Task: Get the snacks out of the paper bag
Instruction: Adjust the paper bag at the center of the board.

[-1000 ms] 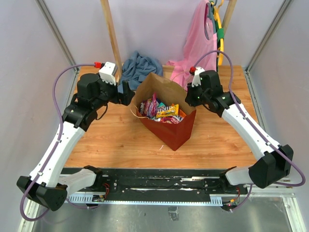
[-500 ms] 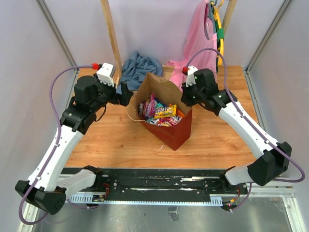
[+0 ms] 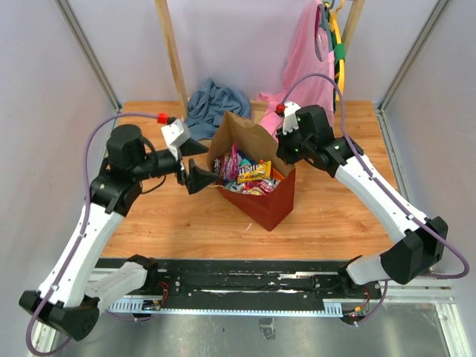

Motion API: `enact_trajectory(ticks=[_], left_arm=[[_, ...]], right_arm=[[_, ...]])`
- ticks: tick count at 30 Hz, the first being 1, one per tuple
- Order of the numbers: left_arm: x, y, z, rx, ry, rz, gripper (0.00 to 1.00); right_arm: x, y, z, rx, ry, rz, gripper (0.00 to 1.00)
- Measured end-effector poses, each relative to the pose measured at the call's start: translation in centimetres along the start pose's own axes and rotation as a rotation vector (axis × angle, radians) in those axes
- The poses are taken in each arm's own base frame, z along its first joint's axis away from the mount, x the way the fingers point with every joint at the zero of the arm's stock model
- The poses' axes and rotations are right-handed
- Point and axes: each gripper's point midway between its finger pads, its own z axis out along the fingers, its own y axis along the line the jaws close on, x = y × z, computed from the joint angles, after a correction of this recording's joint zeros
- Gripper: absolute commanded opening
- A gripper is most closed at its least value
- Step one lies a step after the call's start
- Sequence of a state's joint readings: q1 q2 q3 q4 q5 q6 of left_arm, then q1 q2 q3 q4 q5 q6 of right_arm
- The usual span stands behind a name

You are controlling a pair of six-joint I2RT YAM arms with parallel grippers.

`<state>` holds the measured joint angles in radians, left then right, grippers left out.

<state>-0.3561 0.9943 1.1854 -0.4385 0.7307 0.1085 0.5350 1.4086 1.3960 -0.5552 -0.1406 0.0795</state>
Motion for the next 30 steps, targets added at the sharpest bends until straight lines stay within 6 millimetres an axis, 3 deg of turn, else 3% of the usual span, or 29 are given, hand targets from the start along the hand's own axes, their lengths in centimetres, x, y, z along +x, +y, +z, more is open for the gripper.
enact_trajectory(ticks=[6,10,14,18,23,26,30], left_arm=[[-2.8,-5.9,-3.0,0.199,-0.163,0.153,1.0],[-4.4,-6.7,-3.5,0.228,-0.223,0.211,1.0],[-4.7,-3.3,-2.0,0.083,-0.222,0.142,1.0],[-4.3,1.8,-0.8,-0.149,-0.211,0.026,1.0],[-5.0,7.1,-1.8,-0.45,-0.232,-0.075,1.0],[-5.0,8.4,-2.5,-0.531,-0.239,-0.1,1.0],[-4.1,7.8,-2.1,-0.494,-0.215,-0.108,1.0]], right_arm=[[-0.8,0.4,-0.4,-0.027,-0.009,-0.024,0.01],[-1.7,0.6,-0.6,-0.043,-0.01,-0.055,0.01],[-2.7,0.4,-0.6,-0.041,-0.007,-0.101,0.01],[-3.9,0.1,-0.6,-0.028,-0.014,-0.147,0.01],[-4.5,-0.1,-0.8,-0.01,-0.029,-0.198,0.02],[-4.7,-0.1,-0.8,-0.006,-0.035,-0.221,0.04],[-4.8,-0.3,-0.8,0.001,-0.037,-0.233,0.03]])
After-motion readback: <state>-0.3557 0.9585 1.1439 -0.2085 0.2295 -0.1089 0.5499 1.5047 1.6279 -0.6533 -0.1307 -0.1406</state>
